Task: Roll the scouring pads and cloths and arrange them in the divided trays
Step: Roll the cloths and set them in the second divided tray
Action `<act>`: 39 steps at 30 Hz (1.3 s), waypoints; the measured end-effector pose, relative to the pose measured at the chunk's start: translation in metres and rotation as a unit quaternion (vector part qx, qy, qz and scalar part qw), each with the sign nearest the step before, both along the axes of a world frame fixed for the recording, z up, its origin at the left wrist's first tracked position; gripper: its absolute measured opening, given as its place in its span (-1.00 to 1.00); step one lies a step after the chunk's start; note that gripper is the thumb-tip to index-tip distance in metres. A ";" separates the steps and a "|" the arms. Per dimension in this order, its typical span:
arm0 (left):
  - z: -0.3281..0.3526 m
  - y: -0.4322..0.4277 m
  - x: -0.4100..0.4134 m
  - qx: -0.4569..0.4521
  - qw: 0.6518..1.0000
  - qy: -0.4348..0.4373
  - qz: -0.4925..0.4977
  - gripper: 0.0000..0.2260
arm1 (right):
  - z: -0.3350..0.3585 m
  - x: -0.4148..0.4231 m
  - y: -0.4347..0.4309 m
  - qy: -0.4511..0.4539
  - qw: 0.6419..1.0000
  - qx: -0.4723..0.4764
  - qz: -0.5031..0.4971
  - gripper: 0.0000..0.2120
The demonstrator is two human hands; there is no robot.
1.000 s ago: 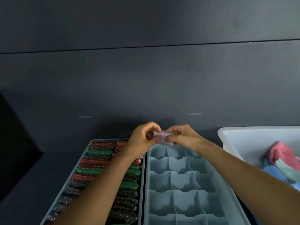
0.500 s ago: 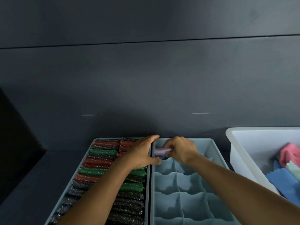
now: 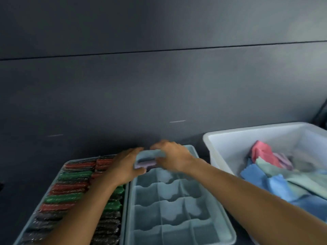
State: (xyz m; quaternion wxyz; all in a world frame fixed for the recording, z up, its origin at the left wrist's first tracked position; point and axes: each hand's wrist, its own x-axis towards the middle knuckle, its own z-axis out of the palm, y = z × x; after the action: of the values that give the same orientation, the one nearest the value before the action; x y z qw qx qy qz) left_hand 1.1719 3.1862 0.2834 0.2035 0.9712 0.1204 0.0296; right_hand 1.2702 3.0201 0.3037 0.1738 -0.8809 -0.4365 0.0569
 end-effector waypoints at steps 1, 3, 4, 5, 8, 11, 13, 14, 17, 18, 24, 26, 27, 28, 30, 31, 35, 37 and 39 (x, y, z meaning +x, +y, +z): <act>0.001 -0.004 0.000 -0.015 0.999 -0.025 0.021 -0.31 | 0.013 -0.004 -0.013 -0.013 1.000 0.027 0.004 -0.67; 0.010 -0.049 0.011 -0.051 0.997 -0.058 -0.027 -0.33 | 0.028 0.008 -0.079 -0.062 0.991 0.092 -0.080 -0.80; 0.013 -0.086 0.025 -0.052 0.994 -0.069 -0.072 -0.33 | 0.032 0.018 -0.128 -0.080 0.979 0.097 -0.158 -0.87; 0.017 -0.100 0.027 -0.056 0.990 -0.083 -0.095 -0.38 | 0.033 0.032 -0.150 -0.076 0.969 0.109 -0.209 -0.90; 0.026 -0.152 0.038 -0.081 0.974 -0.127 -0.167 -0.54 | 0.025 0.060 -0.211 0.005 0.955 -0.025 -0.296 -0.86; 0.023 -0.194 0.049 -0.089 0.962 -0.118 -0.228 -0.57 | 0.002 0.078 -0.246 0.001 0.959 -0.192 -0.209 -0.68; 0.018 -0.209 0.053 -0.103 0.961 -0.099 -0.238 -0.58 | -0.005 0.076 -0.256 -0.017 0.951 -0.263 -0.164 -0.52; 0.015 -0.211 0.055 -0.108 0.961 -0.089 -0.240 -0.59 | -0.005 0.073 -0.256 -0.020 0.940 -0.300 -0.163 -0.48; 0.013 -0.212 0.057 -0.122 0.962 -0.073 -0.235 -0.61 | -0.009 0.073 -0.256 -0.019 0.932 -0.326 -0.155 -0.57; 0.014 -0.212 0.057 -0.126 0.962 -0.068 -0.233 -0.62 | -0.009 0.075 -0.259 -0.017 0.939 -0.308 -0.151 -0.63; 0.035 -0.209 0.057 -0.185 0.959 -0.073 -0.200 -0.65 | 0.029 0.073 -0.271 0.098 0.988 0.020 -0.114 -0.88; 0.046 -0.214 0.061 -0.248 0.947 -0.092 -0.185 -0.64 | 0.058 0.060 -0.266 0.126 0.980 0.116 -0.104 -0.91; 0.054 -0.218 0.061 -0.297 0.933 -0.097 -0.182 -0.64 | 0.075 0.051 -0.261 0.128 0.975 0.157 -0.092 -0.89; 0.062 -0.222 0.062 -0.358 0.911 -0.096 -0.181 -0.67 | 0.091 0.044 -0.256 0.132 0.968 0.196 -0.079 -0.88; 0.080 -0.228 0.061 -0.470 0.859 -0.094 -0.181 -0.75 | 0.121 0.034 -0.247 0.146 0.953 0.260 -0.057 -0.89; 0.090 -0.229 0.060 -0.503 0.840 -0.100 -0.175 -0.77 | 0.133 0.030 -0.243 0.147 0.946 0.285 -0.047 -0.89; 0.126 -0.221 0.058 -0.565 0.798 -0.165 -0.133 -0.84 | 0.163 0.017 -0.220 0.106 0.921 0.371 -0.048 -0.85; 0.143 -0.215 0.057 -0.574 0.782 -0.209 -0.126 -0.87 | 0.171 0.014 -0.209 0.095 0.908 0.406 -0.051 -0.82; 0.158 -0.209 0.054 -0.583 0.764 -0.246 -0.128 -0.86 | 0.179 0.011 -0.200 0.119 0.883 0.453 -0.042 -0.83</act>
State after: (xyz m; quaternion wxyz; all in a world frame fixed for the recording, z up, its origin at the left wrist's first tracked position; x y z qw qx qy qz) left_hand 1.2261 2.9768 0.4410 0.7547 0.6316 -0.0652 0.1651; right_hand 1.2808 2.8205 0.4826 0.6062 -0.7105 -0.3537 -0.0502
